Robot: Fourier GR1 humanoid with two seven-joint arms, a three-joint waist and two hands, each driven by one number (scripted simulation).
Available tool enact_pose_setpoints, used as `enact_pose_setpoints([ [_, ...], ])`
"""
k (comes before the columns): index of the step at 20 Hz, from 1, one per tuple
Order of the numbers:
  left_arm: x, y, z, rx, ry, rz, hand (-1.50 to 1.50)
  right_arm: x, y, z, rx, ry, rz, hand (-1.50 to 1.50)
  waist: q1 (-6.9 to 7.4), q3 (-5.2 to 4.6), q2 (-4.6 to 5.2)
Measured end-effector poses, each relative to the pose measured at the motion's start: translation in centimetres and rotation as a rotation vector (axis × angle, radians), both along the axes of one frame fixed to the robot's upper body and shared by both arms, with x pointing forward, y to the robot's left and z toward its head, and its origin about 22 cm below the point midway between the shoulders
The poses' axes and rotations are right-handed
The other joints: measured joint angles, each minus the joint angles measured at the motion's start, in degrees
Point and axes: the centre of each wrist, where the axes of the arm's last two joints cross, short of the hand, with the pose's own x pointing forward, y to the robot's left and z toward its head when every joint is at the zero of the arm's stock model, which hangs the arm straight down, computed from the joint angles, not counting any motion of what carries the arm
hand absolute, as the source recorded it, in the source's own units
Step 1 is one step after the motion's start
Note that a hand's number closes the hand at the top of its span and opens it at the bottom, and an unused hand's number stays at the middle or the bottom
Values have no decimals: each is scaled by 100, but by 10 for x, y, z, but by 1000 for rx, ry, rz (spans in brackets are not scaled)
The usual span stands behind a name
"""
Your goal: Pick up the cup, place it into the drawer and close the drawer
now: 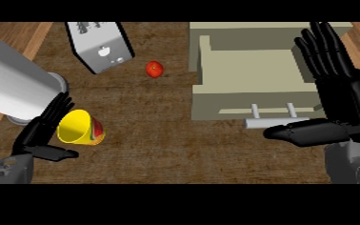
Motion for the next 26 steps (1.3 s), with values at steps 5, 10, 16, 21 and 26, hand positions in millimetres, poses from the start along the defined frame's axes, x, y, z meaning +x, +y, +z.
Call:
enact_pose_setpoints([
  [5,0,-7,-10,10,-15,15,-150,-3,-6,2,-2,-1,6,-150,-47,-7,14],
  [10,-4,-12,-17,13,-25,10,-150,-5,-1,6,-2,-2,12,-150,-61,-13,25],
  [16,1,-23,-22,2,-40,-1,-150,1,-7,5,-4,0,13,-150,-67,-15,35],
  [21,6,-33,-25,-1,-50,-22,-150,2,-10,8,-1,1,17,-150,-99,-18,46],
  [26,11,-46,-28,-24,-46,-51,-150,4,-4,9,-9,2,14,-150,-96,-20,52],
])
